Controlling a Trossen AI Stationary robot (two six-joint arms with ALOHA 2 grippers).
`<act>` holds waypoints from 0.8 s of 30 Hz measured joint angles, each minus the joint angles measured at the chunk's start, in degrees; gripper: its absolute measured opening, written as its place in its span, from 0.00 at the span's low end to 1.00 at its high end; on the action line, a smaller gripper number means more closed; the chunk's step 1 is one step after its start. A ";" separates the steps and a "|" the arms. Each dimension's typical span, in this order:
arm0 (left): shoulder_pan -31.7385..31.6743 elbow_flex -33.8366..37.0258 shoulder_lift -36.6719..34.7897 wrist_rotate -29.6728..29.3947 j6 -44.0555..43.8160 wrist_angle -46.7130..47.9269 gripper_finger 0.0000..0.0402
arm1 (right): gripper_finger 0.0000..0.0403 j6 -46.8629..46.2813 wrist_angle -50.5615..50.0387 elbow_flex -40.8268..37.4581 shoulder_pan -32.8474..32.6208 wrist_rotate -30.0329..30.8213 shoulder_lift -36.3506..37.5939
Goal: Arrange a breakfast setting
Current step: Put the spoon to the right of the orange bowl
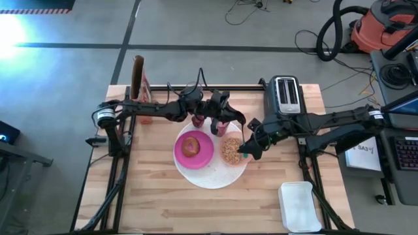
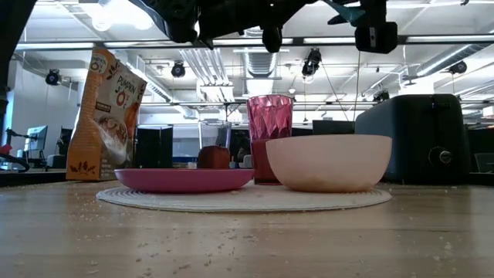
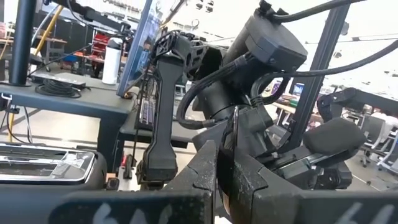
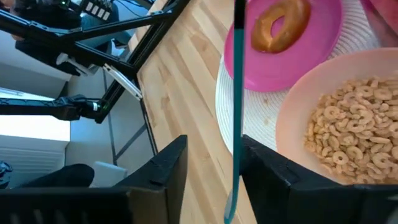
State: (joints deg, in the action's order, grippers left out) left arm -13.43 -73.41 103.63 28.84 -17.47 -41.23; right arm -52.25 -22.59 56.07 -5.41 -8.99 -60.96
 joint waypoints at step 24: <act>-0.18 0.00 0.00 0.26 -0.68 2.99 0.00 | 0.13 2.33 -1.29 -0.09 0.03 0.13 1.53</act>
State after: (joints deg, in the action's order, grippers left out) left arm -13.61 -73.41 103.63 29.10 -18.15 -38.24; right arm -49.92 -23.88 55.99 -5.38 -8.86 -59.43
